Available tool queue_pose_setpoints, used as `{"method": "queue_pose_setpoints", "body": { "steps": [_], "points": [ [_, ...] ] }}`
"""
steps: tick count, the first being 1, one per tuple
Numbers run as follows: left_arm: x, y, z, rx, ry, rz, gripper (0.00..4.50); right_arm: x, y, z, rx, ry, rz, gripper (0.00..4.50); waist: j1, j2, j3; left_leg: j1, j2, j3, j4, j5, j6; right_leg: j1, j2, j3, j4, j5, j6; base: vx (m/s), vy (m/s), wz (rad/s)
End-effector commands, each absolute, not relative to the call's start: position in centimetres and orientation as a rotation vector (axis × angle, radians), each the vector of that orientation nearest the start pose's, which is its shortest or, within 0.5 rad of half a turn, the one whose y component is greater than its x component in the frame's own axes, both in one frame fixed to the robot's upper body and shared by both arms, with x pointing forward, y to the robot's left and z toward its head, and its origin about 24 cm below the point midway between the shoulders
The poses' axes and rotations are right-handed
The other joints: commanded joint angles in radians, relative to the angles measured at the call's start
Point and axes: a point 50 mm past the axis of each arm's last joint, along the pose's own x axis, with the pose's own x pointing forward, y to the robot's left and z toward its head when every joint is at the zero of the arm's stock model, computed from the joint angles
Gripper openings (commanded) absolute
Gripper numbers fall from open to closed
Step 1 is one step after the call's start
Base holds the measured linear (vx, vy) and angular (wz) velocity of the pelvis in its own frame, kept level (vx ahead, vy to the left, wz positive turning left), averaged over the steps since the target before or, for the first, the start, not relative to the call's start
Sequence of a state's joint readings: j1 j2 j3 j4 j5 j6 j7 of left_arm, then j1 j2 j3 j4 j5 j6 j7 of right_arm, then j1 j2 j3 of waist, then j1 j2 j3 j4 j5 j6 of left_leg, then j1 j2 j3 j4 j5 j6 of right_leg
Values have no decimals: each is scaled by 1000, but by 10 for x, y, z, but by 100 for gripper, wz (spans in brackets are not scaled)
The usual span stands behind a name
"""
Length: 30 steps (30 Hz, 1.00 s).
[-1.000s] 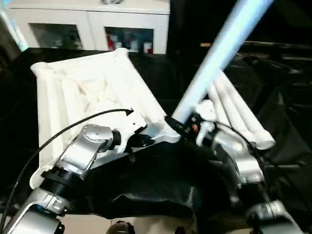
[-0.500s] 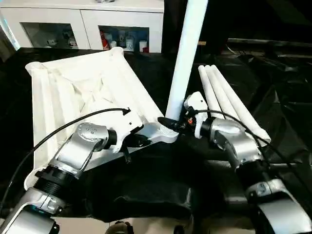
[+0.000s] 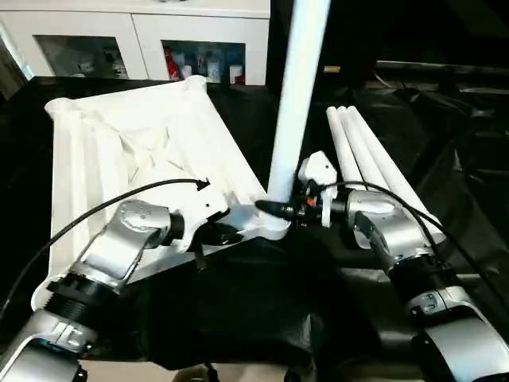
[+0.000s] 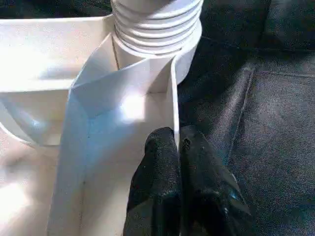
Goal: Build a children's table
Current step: Insert table leg to table base
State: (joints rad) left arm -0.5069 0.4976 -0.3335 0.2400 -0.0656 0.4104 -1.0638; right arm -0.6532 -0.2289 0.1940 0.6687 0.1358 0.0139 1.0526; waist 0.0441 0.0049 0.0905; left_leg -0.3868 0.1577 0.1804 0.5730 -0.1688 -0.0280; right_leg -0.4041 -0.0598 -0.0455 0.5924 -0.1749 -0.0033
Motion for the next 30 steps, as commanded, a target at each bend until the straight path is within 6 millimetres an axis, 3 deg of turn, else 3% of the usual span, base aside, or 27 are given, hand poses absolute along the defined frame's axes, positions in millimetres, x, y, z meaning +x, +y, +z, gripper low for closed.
{"method": "queue_pose_setpoints", "body": {
  "steps": [1,6,11,15,16,18,19,24,25,26,27,30],
  "points": [
    [297,111,97,441,332,-1364,0,307,-97,15,-205,457,1282,193,-1,14,-33,31,80,-40,-91,-457,-26,11,-97,59,-96,-494,-200,0,0,0],
    [297,111,95,443,337,-1377,0,303,-97,13,-194,450,1306,193,0,15,-33,34,81,-42,-94,-475,-32,9,-96,59,-100,-520,-188,0,0,0],
    [292,110,94,432,349,-1421,0,302,-98,10,-192,453,1309,193,-1,15,-37,32,82,-38,-97,-439,-26,15,-94,58,-95,-434,-211,0,0,0],
    [299,111,95,437,357,-1342,0,309,-96,11,-188,428,1182,193,-2,15,-36,32,81,-36,-98,-438,-28,15,-94,59,-95,-435,-219,0,0,0],
    [308,109,98,423,354,-1240,0,316,-96,11,-140,417,1031,193,-5,9,-35,33,81,-36,-98,-449,-32,14,-96,59,-98,-474,-209,0,0,0],
    [315,107,100,403,350,-1167,0,319,-95,10,-89,414,938,193,-5,11,-32,41,80,-40,-97,-477,-46,7,-98,59,-106,-554,-186,0,0,0],
    [316,106,101,397,350,-1148,0,319,-95,10,-77,413,907,193,-8,10,-31,37,79,-46,-99,-495,-49,9,-100,56,-109,-603,-165,0,0,0],
    [328,81,103,371,374,-967,0,320,-81,-5,-11,468,640,193,-16,16,-30,39,76,-53,-101,-549,-68,-1,-98,51,-121,-655,-124,0,0,0],
    [328,81,103,371,374,-967,0,320,-81,-5,-11,468,640,193,-19,13,-29,40,74,-55,-99,-565,-66,-2,-100,48,-125,-677,-114,0,0,0],
    [328,68,98,379,382,-938,0,323,-74,-8,-13,485,542,193,-19,13,-30,39,73,-55,-99,-563,-65,-1,-101,48,-127,-683,-109,0,0,0],
    [328,63,96,385,385,-929,0,324,-72,-7,-19,481,518,192,-22,22,-28,39,72,-58,-100,-574,-67,-4,-100,45,-130,-695,-101,0,0,0],
    [326,54,90,405,404,-899,0,325,-57,-3,16,476,484,192,-24,19,-31,40,70,-60,-103,-593,-64,1,-99,38,-137,-678,-83,0,0,0]
  ]
}}
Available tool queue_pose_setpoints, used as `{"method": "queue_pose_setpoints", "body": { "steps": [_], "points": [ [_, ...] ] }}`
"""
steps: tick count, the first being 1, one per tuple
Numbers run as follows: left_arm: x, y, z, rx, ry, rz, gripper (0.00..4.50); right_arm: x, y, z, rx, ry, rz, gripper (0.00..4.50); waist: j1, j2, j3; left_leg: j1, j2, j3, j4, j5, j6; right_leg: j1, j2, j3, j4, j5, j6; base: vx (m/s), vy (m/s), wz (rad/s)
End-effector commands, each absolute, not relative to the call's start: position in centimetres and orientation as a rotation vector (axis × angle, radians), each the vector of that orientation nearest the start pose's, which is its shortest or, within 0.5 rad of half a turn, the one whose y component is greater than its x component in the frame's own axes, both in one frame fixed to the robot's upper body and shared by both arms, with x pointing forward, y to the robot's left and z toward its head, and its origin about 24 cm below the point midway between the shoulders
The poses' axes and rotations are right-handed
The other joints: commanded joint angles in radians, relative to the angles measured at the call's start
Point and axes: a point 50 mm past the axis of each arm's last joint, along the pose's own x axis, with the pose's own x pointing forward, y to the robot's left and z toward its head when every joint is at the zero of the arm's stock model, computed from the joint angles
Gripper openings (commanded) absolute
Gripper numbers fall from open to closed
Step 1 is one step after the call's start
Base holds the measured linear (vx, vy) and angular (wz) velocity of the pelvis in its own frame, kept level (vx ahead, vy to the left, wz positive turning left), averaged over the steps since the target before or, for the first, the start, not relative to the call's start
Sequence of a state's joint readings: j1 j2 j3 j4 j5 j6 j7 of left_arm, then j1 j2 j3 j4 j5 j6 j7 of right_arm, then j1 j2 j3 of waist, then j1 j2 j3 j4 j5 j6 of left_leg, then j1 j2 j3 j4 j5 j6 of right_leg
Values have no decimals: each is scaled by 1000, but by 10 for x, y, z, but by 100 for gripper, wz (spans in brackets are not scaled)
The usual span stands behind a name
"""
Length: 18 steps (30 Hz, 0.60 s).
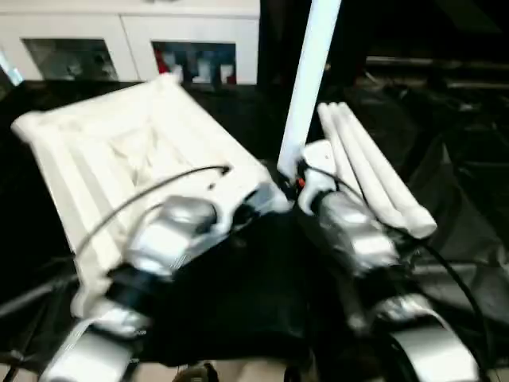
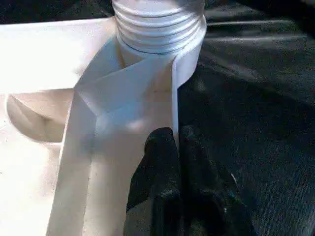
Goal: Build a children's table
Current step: Insert table leg to table base
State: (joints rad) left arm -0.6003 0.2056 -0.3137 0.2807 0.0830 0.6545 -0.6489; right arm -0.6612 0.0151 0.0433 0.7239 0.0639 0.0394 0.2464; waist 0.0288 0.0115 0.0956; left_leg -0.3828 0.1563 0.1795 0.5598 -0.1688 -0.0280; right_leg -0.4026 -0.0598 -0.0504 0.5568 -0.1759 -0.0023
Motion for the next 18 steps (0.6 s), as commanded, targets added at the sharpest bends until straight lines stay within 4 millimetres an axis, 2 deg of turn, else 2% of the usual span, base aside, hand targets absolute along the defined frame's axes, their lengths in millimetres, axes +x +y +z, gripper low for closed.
{"method": "queue_pose_setpoints", "body": {
  "steps": [1,3,5,7,8,10,16,17,18],
  "points": [
    [326,53,89,404,404,-898,0,325,-55,-3,23,481,485,192,-8,11,-37,35,73,-58,-92,-592,-63,-2,-97,44,-101,-653,-84,0,0,0],
    [326,52,91,395,404,-887,0,323,-50,-4,35,496,484,192,-8,13,-33,46,71,-54,-90,-627,-65,-12,-91,43,-107,-639,-85,0,0,0],
    [326,52,92,395,406,-879,0,322,-49,-4,39,502,479,192,-11,13,-32,47,70,-59,-94,-659,-68,-8,-90,35,-108,-654,-74,0,0,0],
    [327,54,92,397,411,-868,0,322,-47,-5,21,503,480,192,-11,13,-36,45,71,-60,-98,-654,-71,-2,-92,34,-108,-624,-76,0,0,0],
    [327,55,92,399,412,-865,0,322,-47,-5,16,504,479,192,-11,13,-35,43,72,-60,-99,-653,-72,-3,-92,35,-107,-608,-79,0,0,0],
    [327,56,91,401,414,-859,0,322,-46,-5,-2,499,487,192,-9,11,-34,49,70,-56,-97,-655,-69,-8,-94,37,-110,-618,-80,0,0,0],
    [327,57,91,403,415,-854,0,322,-41,-1,-66,473,517,192,-9,9,-31,48,69,-57,-96,-643,-61,-8,-96,36,-114,-653,-72,0,0,0],
    [327,57,91,403,414,-855,0,323,-41,0,-56,468,520,248,-8,9,-32,53,69,-57,-95,-646,-59,-11,-96,37,-117,-666,-65,0,0,0],
    [327,57,91,403,413,-858,0,323,-41,1,-43,461,517,262,-9,9,-31,54,69,-57,-94,-651,-58,-13,-95,36,-118,-667,-64,0,0,0]
  ]
}}
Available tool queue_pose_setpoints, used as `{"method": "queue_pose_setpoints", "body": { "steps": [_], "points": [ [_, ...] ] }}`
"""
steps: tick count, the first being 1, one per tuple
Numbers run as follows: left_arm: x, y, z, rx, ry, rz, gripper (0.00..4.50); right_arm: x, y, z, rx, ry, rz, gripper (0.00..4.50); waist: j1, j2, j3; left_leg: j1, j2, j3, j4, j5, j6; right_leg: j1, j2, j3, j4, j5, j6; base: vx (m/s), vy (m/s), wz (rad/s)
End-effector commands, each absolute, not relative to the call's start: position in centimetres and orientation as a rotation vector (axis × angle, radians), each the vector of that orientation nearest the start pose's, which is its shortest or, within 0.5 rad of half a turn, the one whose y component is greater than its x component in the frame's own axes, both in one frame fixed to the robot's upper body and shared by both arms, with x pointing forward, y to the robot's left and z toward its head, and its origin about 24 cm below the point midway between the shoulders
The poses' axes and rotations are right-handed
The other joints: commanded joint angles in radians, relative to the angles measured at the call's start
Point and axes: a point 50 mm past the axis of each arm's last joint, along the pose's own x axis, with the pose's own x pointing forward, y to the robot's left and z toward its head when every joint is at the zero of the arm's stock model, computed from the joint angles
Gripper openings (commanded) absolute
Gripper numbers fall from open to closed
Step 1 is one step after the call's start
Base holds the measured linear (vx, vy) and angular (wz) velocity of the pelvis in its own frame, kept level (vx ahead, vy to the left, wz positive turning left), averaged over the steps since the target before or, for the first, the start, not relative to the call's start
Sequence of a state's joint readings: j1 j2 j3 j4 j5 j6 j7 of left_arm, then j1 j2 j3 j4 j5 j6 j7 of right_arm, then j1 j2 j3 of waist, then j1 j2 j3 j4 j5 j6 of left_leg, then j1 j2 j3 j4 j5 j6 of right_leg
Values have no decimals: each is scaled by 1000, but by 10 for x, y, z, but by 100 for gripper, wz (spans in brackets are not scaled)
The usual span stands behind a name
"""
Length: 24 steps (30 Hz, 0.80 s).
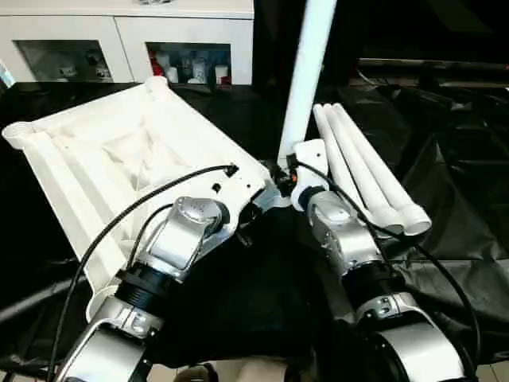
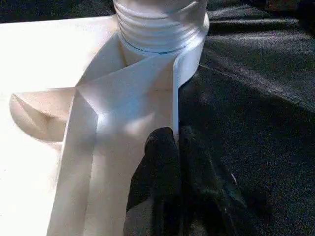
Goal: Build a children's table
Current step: Insert table leg to table base
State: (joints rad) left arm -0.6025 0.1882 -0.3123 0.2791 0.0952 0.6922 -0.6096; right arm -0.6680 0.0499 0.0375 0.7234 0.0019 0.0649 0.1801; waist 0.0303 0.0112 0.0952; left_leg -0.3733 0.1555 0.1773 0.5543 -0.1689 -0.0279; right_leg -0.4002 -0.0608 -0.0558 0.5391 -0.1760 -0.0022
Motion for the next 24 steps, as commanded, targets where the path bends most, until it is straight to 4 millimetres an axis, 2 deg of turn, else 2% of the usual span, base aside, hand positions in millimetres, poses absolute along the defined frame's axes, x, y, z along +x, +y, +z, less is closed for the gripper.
{"method": "queue_pose_setpoints", "body": {
  "steps": [1,7,12,15,17,18,19,20,24],
  "points": [
    [326,57,91,403,409,-862,0,324,-41,3,-38,454,516,262,-11,9,-30,45,69,-55,-89,-651,-59,-15,-92,41,-100,-667,-63,0,0,0],
    [325,58,93,403,393,-890,0,330,-43,13,-7,412,507,317,-12,10,-28,45,69,-55,-91,-669,-61,-17,-93,40,-101,-671,-60,0,0,0],
    [324,58,96,406,371,-919,0,335,-43,26,26,341,536,356,-10,10,-29,42,71,-55,-92,-649,-58,-14,-95,43,-99,-661,-63,0,0,0],
    [322,59,98,411,354,-950,0,338,-45,39,30,274,573,391,-6,9,-35,32,75,-52,-94,-588,-51,-3,-98,50,-88,-597,-85,0,0,0],
    [321,60,98,417,344,-964,0,339,-47,43,29,258,579,402,-1,10,-43,25,79,-45,-93,-504,-47,2,-98,57,-77,-473,-124,0,0,0],
    [320,61,98,419,345,-970,0,340,-49,48,12,231,589,411,0,10,-47,20,81,-38,-91,-445,-43,8,-94,59,-66,-382,-152,0,0,0],
    [320,62,98,423,340,-979,0,340,-51,51,5,219,588,411,3,10,-47,16,80,-32,-89,-399,-33,12,-94,58,-60,-327,-174,0,0,0],
    [320,62,98,423,340,-979,0,340,-51,51,5,219,588,439,4,9,-47,16,79,-29,-87,-386,-27,13,-94,59,-59,-319,-181,0,0,0],
    [317,66,99,429,332,-1005,0,343,-62,60,-14,182,591,439,14,7,-54,23,80,-18,-76,-303,7,15,-92,63,-55,-299,-205,0,0,0]
  ]
}}
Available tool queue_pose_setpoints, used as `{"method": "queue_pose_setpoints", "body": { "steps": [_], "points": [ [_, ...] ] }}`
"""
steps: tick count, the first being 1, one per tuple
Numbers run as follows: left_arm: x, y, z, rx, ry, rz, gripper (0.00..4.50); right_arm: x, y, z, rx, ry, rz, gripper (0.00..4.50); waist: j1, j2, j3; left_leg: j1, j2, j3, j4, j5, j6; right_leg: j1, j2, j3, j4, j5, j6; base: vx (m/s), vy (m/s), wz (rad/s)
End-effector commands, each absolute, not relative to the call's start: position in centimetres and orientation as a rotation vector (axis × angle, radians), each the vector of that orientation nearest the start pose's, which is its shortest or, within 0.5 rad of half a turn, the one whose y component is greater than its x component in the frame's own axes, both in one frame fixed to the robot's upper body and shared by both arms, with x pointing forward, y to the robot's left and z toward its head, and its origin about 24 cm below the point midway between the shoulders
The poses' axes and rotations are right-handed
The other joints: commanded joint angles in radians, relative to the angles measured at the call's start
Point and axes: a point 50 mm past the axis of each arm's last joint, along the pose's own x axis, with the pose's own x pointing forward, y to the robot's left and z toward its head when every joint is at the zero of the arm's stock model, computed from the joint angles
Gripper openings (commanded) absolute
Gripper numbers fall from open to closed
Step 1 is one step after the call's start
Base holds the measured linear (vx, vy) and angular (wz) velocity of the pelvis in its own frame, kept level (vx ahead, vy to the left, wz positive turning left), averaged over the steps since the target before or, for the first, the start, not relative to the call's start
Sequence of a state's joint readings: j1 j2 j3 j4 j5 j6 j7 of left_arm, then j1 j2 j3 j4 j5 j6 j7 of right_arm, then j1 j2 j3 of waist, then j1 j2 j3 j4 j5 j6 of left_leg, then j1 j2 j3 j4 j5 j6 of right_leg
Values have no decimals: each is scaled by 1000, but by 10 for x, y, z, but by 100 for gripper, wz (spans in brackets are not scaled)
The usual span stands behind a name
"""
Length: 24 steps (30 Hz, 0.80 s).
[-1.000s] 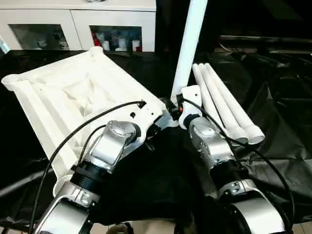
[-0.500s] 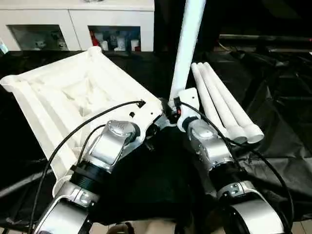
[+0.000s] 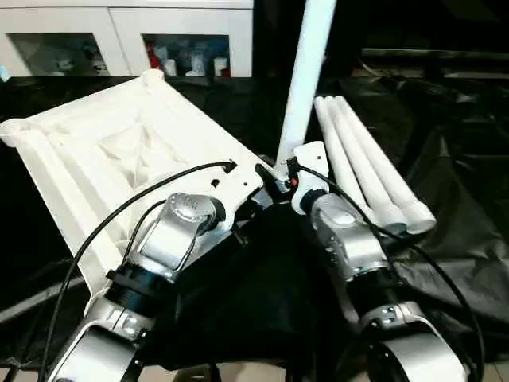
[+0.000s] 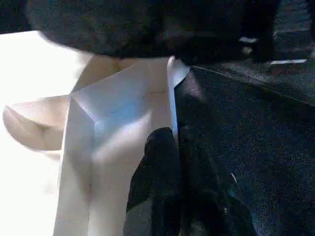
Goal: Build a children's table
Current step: Insert table leg to table base
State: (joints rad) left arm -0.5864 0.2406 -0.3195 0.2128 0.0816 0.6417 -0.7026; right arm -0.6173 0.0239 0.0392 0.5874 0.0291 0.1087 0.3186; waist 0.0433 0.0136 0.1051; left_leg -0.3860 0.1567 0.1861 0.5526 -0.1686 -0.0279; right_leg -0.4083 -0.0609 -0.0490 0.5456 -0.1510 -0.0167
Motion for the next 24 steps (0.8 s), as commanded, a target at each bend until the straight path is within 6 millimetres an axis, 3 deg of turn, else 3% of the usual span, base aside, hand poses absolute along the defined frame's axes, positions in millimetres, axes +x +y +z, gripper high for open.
{"method": "queue_pose_setpoints", "body": {
  "steps": [1,5,9,10,14,17,19,24],
  "points": [
    [317,67,99,430,331,-1012,0,343,-64,62,-16,178,596,439,2,3,-64,35,78,-24,-73,-290,12,24,-90,57,-60,-311,-192,0,0,0],
    [314,71,99,423,335,-1047,0,341,-73,66,-37,172,639,439,15,2,-74,30,78,-10,-57,-167,45,32,-83,58,-33,-158,-224,0,0,0],
    [314,77,98,420,332,-1067,0,338,-82,68,-58,170,701,439,18,2,-85,16,73,-11,-40,-8,102,47,-78,50,0,77,-265,13,-4,1],
    [313,80,98,429,321,-1083,0,335,-87,70,-65,168,746,439,17,2,-83,18,73,-10,-38,-10,119,44,-79,50,2,97,-273,0,0,0],
    [313,85,99,413,324,-1099,0,331,-96,74,-74,165,819,439,18,1,-81,17,76,-10,-35,-44,134,45,-81,50,1,54,-281,0,0,0],
    [311,89,100,413,319,-1132,0,326,-104,79,-83,163,893,439,20,2,-71,20,78,-10,-41,-139,94,42,-83,51,-18,-119,-256,0,0,0],
    [309,93,101,411,323,-1155,0,323,-109,82,-95,163,940,439,20,2,-68,23,80,-11,-42,-166,77,39,-82,52,-22,-164,-244,0,0,0],
    [308,101,100,420,335,-1195,0,320,-120,85,-117,178,995,439,21,2,-70,23,78,-10,-40,-151,74,37,-83,52,-21,-177,-238,0,0,0]
  ]
}}
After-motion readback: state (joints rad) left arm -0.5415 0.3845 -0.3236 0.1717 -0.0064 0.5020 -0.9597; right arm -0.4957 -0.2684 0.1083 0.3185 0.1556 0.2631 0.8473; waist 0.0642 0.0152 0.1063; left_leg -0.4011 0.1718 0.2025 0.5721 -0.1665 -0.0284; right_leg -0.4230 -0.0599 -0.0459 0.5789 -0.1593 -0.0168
